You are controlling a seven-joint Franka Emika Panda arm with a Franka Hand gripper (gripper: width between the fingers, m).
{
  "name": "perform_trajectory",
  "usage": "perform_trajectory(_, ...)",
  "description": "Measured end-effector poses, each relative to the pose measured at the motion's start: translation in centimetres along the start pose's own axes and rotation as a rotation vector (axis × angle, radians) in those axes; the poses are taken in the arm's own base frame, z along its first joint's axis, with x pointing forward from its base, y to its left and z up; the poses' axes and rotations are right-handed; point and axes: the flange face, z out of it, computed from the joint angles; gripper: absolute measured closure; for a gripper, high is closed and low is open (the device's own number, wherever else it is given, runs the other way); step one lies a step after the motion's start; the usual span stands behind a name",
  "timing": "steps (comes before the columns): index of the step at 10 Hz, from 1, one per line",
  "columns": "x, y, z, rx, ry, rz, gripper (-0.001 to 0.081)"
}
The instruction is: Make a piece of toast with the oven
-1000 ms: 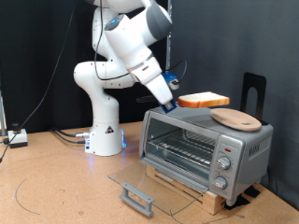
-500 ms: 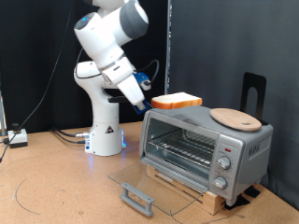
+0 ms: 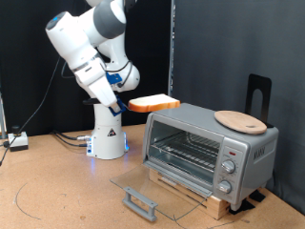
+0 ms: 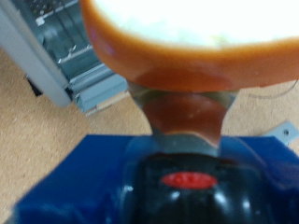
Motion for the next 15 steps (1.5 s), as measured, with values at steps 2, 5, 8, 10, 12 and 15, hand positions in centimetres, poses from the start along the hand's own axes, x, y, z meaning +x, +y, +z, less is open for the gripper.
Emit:
perform_trajectory(2,-2.0,1.4,-1.6,-0.022,0.001,0.027,0.0397)
perform_trajectory(5,-2.8,1.8,-1.5,-0.021,0.0,0.023,0.0397)
perform_trajectory(8,-4.9,3.1,2.1,-0.031,-0.032,-0.044,0.0397)
perform_trajectory(10,-6.2,4.4,4.6,-0.055,-0.053,-0.076,0.0397)
perform_trajectory(12,-6.4,5.5,6.8,-0.074,-0.067,-0.073,0.0397)
perform_trajectory(15,-5.4,6.3,9.8,-0.08,-0.069,-0.075,0.0397)
